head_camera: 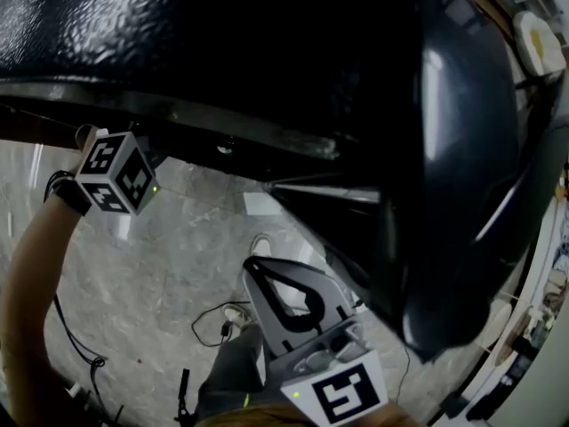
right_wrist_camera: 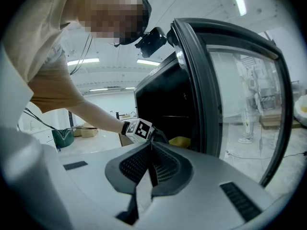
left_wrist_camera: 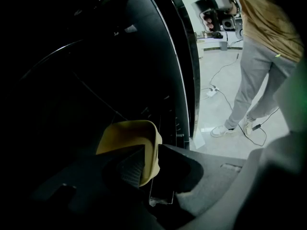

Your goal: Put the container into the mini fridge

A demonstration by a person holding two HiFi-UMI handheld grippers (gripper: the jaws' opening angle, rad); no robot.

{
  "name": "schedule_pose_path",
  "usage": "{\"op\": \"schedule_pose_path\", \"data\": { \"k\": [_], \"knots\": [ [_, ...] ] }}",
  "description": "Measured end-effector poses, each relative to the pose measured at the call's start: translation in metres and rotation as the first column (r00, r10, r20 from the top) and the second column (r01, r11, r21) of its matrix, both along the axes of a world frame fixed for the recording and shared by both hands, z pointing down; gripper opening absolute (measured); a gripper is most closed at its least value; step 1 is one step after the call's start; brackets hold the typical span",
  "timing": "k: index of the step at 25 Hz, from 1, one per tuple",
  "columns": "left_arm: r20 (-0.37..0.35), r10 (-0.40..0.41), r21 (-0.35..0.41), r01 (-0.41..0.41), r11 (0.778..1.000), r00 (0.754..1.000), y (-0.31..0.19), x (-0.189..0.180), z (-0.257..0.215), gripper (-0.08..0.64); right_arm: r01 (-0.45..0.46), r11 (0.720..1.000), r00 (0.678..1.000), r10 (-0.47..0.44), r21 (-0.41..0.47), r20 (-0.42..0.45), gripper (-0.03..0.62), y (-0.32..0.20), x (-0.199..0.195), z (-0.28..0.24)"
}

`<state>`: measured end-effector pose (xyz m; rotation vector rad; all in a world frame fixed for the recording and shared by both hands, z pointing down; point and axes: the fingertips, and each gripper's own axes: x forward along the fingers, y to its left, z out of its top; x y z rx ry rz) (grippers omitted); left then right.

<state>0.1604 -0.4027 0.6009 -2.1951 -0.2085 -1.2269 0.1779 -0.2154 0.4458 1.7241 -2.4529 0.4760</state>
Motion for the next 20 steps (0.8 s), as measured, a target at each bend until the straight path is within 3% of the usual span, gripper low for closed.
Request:
{"op": "schedule_pose_path", "data": {
  "k": [6,20],
  "knots": [
    [-0.039,-0.023,-0.009,0.023,1.0,0.999,0.007,-0.003,-0.013,0.126,0.008,1.0,1.0,-0.008,0.011,0.001,0.002,0.004,-0.009,-0.008],
    [-0.159,-0.074,-0.022,0.071,0.997,0.985,0.039,-0.026,-0.041,0.129,0.025,0.999,1.0,-0.024,0.043,-0.017,0.002,0.023,-0.034,-0.022]
  ]
}}
